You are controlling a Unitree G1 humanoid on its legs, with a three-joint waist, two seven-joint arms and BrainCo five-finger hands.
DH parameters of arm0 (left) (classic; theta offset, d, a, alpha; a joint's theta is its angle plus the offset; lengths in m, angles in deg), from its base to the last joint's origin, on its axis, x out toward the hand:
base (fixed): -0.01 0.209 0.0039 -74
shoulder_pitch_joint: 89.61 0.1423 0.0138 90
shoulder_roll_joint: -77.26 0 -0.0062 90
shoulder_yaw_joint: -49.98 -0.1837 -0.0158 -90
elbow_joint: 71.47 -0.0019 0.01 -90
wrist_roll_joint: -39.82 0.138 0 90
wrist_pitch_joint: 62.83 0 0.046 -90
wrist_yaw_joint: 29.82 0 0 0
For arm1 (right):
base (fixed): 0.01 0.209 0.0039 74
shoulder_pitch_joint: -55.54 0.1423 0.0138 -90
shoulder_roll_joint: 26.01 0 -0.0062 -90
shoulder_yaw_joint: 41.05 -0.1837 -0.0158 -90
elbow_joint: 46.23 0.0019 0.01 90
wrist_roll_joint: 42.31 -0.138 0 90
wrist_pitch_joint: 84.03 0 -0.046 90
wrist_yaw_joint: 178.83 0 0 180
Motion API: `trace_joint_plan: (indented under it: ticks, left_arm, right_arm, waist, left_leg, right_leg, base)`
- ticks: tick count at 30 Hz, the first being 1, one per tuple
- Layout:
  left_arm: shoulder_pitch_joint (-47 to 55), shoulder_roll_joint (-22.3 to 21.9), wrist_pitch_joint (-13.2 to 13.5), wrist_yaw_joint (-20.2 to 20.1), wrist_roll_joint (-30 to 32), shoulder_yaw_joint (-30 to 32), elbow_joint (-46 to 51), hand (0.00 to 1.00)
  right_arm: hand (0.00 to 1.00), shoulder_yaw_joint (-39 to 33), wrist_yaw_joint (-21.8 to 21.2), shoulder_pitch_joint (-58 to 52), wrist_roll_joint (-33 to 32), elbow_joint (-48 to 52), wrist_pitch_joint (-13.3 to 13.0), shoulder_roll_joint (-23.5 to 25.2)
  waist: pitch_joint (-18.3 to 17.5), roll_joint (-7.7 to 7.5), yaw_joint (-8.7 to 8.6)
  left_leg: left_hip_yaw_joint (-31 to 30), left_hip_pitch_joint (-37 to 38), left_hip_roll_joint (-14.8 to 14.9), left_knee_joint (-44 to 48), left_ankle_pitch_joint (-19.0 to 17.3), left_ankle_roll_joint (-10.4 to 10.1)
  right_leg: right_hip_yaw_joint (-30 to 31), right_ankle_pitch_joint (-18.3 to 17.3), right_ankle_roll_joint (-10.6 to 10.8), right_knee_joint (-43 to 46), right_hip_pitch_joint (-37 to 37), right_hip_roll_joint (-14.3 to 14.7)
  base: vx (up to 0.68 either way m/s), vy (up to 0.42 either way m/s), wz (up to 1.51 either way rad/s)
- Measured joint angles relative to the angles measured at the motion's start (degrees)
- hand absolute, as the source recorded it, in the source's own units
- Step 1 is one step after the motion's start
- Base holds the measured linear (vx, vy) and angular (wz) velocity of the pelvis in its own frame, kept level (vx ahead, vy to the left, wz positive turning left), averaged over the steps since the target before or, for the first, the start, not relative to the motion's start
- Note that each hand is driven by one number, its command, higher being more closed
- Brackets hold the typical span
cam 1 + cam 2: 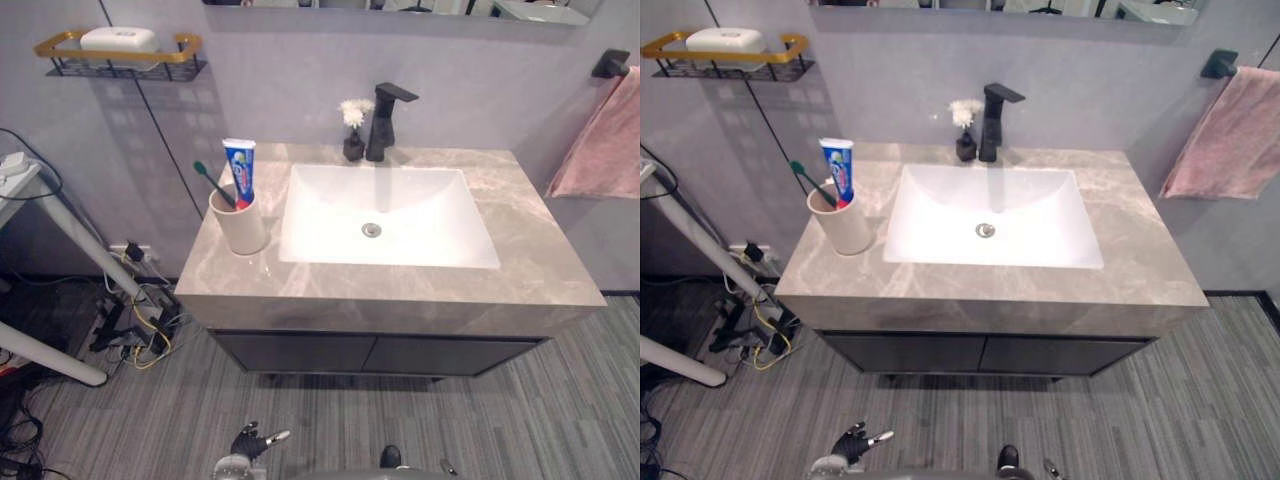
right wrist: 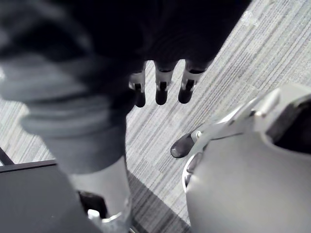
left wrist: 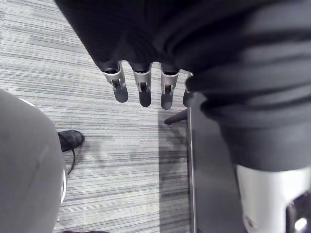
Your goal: Organize washtable
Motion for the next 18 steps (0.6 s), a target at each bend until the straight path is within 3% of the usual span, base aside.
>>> trace_joint_plan:
  ticks: [11, 18]
  left_arm:
    - [0.17, 0.43, 0.08, -1.23, -2.59, 0.73, -1.14, 0.00]
    - [1.65, 0.11, 0.47, -1.17, -9.97, 4.68, -1.18, 0.00]
  right_arm:
    - [0.00, 0.50, -2.58, -0.02, 2.25, -0.39, 0.17, -0.54]
    - [0.00, 3.37, -3.91, 0.02, 4.14, -1.48, 0.46, -2.08]
  waist:
    - [0.13, 0.07, -0.17]
    - [0.15, 0.35, -0.15]
  left_leg:
    - [0.60, 1.55, -0.04, 0.01, -0.07, 0.09]
    - [0.52, 1.67, 0.03, 0.24, -0.03, 0.11]
  right_leg:
    - [1.26, 0.01, -0.03, 0.04, 1.60, 0.09]
    - [1.80, -0.23, -0.44, 0.30, 1.77, 0.31]
  base:
    - [-0.02, -0.001, -0.02]
    - [-0.03, -0.011, -0.02]
